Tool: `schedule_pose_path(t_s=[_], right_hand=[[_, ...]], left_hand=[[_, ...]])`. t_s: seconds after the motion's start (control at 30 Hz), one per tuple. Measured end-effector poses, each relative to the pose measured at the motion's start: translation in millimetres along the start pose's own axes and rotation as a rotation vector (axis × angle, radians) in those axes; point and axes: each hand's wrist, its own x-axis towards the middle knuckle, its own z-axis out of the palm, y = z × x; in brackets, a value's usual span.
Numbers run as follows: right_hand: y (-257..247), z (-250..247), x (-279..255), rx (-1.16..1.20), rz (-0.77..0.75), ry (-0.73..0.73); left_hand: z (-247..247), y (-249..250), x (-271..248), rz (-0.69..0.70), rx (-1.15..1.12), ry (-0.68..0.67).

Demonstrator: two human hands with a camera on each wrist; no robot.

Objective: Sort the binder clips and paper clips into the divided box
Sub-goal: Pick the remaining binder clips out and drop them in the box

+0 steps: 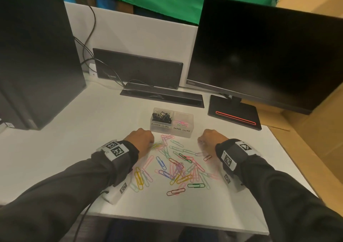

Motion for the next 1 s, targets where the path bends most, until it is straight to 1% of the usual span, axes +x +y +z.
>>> schedule_pose_path(t_s=[0.1, 0.2, 0.3, 0.43, 0.6, 0.73, 0.87, 1.0], right_hand=[[-24.5, 7.2, -16.9, -0.013, -0.033, 0.002], [-43.8, 5.7, -24.2, 0.011, -0.101, -0.006], [-52.6, 0.4, -30.0, -0.089, -0.162, -0.033], [-61.2, 4.4, -34.1, -0.163, -0.167, -0.082], [-69.8, 8.3, -22.8, -0.043, -0.194, 0.021], [-68.7, 8.3, -14.8, 0.043, -0.208, 0.048], [-64.7, 9.8, -10.3, 0.099, -0.22, 0.078], [-58.7, 6.5, -12.4, 0.214, -0.199, 0.136]], left_hand=[[2.9, 1.3, 2.2, -0.004, -0.042, 0.012], [3.1, 4.7, -0.4, -0.005, -0.067, 0.058], [1.9, 10.9, -6.5, -0.004, -0.043, 0.101], [0.1, 22.0, -4.4, -0.041, 0.056, 0.009], [-4.0, 34.5, 1.4, -0.057, 0.078, 0.011], [-8.5, 35.8, 6.0, -0.072, 0.089, 0.001], [-7.6, 30.9, 9.5, -0.093, 0.02, -0.002], [-9.7, 24.8, 9.4, -0.109, -0.06, 0.039]])
